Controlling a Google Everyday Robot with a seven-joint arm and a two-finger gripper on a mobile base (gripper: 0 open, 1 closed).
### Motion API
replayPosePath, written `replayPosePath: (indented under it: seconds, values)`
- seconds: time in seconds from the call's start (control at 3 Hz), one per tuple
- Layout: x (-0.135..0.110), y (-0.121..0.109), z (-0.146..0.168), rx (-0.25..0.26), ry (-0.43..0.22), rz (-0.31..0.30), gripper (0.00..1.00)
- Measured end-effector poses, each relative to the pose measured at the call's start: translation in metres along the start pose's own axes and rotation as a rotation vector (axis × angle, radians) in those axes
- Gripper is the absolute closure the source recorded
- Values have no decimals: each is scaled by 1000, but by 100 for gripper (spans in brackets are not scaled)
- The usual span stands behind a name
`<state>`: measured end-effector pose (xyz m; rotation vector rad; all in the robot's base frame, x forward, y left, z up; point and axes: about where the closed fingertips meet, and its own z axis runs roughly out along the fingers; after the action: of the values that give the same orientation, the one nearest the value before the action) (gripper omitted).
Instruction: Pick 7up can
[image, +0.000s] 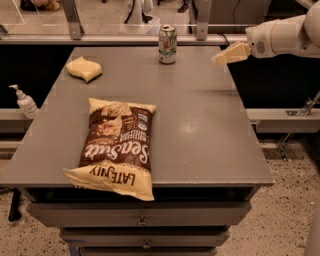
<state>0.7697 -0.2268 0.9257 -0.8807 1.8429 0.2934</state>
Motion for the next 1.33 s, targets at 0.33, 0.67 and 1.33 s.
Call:
replayPosePath:
  seconds: [0.33,0.67,1.33]
  values:
    - [-7,3,32,-16,-71,55,0]
    - [-15,17,67,-43,-114,82,0]
    - [-37,49,131,-89,-204,88,0]
